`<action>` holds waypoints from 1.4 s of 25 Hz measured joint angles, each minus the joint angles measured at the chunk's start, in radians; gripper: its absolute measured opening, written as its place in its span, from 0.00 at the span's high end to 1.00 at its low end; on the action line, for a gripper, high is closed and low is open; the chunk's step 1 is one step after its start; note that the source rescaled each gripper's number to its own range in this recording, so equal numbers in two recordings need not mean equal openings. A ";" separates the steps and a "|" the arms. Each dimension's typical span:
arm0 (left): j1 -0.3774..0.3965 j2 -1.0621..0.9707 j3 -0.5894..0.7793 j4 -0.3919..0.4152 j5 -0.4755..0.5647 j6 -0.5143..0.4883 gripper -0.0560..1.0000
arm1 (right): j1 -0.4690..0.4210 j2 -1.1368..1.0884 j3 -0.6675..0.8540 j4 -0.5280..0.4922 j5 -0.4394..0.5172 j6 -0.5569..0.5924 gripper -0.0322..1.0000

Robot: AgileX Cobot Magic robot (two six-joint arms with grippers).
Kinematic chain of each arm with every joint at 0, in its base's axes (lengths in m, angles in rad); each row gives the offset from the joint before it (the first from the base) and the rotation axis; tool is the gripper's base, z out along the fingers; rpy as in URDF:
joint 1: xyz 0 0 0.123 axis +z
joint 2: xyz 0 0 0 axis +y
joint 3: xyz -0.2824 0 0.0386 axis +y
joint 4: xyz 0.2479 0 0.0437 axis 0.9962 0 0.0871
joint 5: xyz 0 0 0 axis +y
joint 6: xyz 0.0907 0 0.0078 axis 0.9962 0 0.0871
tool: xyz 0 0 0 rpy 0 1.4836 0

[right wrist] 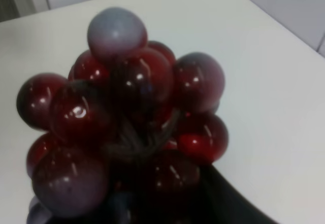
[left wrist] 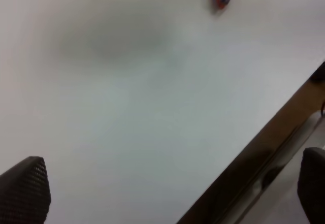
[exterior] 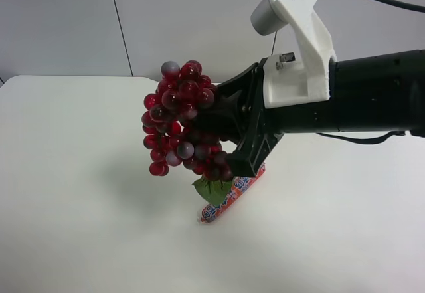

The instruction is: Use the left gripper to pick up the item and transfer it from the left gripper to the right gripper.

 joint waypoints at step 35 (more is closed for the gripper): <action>0.026 -0.234 0.114 -0.102 -0.135 0.046 0.02 | 0.000 0.000 0.000 0.001 -0.211 0.190 0.93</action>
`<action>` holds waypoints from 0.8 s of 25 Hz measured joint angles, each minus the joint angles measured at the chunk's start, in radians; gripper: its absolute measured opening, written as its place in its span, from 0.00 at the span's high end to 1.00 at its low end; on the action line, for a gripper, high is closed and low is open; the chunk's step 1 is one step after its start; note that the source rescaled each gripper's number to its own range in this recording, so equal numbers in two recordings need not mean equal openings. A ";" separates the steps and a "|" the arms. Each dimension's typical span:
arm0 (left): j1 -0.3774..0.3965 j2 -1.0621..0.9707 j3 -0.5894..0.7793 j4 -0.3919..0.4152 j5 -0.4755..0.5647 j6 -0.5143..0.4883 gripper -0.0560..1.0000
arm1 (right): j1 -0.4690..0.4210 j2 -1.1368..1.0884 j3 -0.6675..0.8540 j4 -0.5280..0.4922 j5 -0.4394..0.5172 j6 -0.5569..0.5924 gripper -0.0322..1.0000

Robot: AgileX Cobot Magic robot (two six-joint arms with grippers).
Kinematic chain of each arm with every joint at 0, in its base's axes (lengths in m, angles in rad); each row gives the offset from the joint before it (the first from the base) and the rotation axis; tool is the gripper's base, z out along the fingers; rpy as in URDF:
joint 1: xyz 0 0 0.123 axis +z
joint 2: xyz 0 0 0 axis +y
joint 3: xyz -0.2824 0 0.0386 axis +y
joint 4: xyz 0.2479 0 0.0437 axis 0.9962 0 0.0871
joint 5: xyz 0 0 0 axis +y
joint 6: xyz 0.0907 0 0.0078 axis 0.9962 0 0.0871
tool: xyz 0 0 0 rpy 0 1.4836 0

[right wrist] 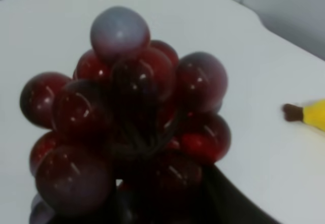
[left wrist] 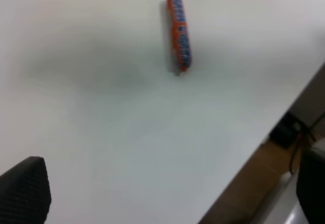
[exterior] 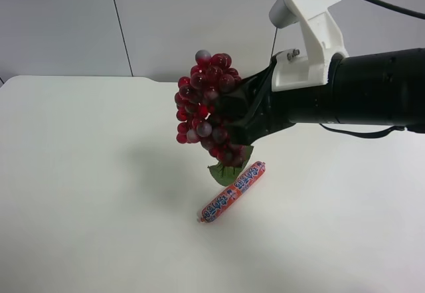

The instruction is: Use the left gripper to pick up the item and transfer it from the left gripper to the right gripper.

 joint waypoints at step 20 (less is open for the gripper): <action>0.715 0.000 0.000 -0.001 0.000 0.000 0.02 | -0.009 0.001 -0.121 0.001 -0.285 0.037 0.96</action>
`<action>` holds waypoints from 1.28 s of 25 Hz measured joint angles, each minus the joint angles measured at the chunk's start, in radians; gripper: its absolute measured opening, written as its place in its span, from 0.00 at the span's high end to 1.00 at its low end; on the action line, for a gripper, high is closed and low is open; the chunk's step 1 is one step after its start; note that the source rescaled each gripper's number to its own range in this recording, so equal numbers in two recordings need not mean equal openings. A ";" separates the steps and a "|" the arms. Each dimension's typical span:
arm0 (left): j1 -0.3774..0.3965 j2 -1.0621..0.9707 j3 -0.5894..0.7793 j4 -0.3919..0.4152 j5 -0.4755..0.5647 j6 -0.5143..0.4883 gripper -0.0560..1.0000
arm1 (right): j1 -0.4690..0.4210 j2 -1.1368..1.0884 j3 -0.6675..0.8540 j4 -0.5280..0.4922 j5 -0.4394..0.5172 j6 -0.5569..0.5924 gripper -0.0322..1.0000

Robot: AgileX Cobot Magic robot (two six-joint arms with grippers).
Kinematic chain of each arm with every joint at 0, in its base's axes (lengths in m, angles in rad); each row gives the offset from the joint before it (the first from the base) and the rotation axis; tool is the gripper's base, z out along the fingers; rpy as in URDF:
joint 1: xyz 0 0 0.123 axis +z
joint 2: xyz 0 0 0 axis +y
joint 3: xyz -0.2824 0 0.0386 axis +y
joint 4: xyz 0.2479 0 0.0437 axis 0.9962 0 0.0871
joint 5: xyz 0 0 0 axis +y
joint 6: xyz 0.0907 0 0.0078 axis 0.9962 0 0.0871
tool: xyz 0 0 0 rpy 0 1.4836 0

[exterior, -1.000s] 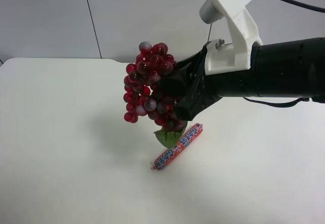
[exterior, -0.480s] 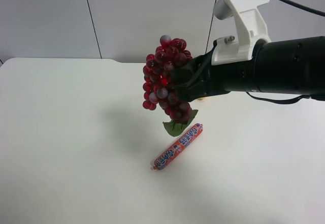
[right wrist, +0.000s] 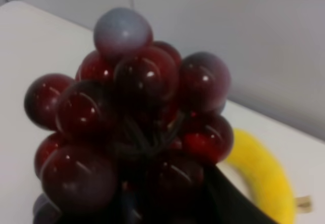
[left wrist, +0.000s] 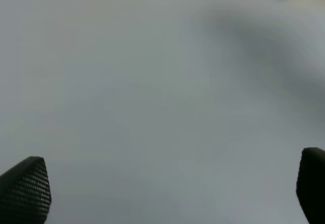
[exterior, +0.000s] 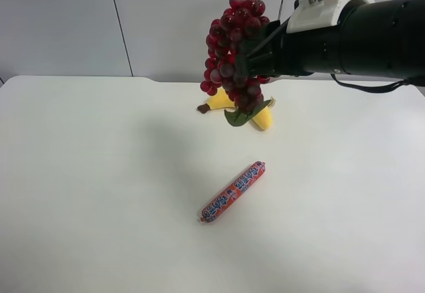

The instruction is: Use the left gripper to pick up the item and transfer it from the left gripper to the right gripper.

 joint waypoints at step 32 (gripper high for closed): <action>0.131 0.000 0.000 -0.002 0.000 0.000 0.02 | -0.176 0.000 -0.014 -0.238 0.121 0.153 0.97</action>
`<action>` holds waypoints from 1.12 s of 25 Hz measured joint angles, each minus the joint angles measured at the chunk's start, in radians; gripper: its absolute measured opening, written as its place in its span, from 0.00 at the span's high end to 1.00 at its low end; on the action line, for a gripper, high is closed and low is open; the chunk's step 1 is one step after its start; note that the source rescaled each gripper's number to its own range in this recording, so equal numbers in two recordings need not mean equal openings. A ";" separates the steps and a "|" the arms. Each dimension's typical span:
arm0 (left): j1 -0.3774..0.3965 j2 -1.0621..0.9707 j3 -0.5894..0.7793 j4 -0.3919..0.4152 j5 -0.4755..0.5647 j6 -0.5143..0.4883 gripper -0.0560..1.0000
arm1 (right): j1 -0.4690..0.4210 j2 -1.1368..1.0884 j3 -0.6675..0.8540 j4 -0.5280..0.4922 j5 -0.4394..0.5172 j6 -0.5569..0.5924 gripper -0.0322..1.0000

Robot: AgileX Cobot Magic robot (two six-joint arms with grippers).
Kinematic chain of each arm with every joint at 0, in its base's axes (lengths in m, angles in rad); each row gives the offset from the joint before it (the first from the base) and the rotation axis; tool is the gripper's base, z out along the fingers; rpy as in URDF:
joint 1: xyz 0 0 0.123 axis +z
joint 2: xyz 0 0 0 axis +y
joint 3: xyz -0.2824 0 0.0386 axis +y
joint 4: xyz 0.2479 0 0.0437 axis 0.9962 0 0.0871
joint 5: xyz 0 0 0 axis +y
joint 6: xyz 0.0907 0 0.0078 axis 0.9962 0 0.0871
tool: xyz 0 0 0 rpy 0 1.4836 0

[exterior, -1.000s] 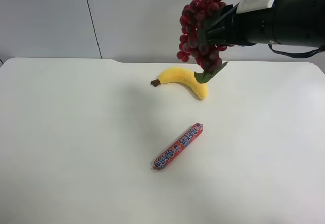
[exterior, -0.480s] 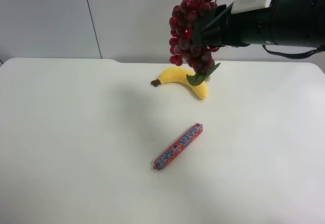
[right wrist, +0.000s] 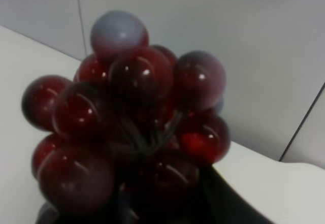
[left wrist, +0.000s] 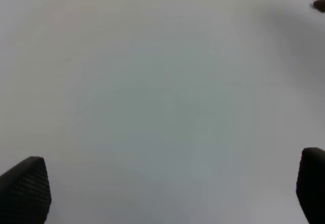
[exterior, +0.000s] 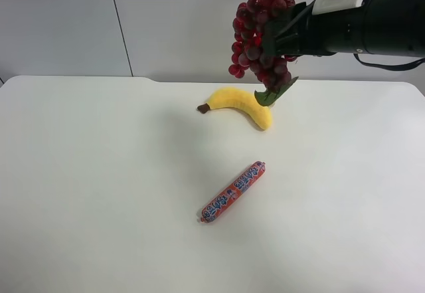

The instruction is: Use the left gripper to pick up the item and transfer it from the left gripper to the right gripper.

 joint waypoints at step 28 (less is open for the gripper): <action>0.000 0.000 0.000 0.000 0.000 0.000 0.02 | -0.520 0.034 -0.202 -1.206 0.900 1.227 0.97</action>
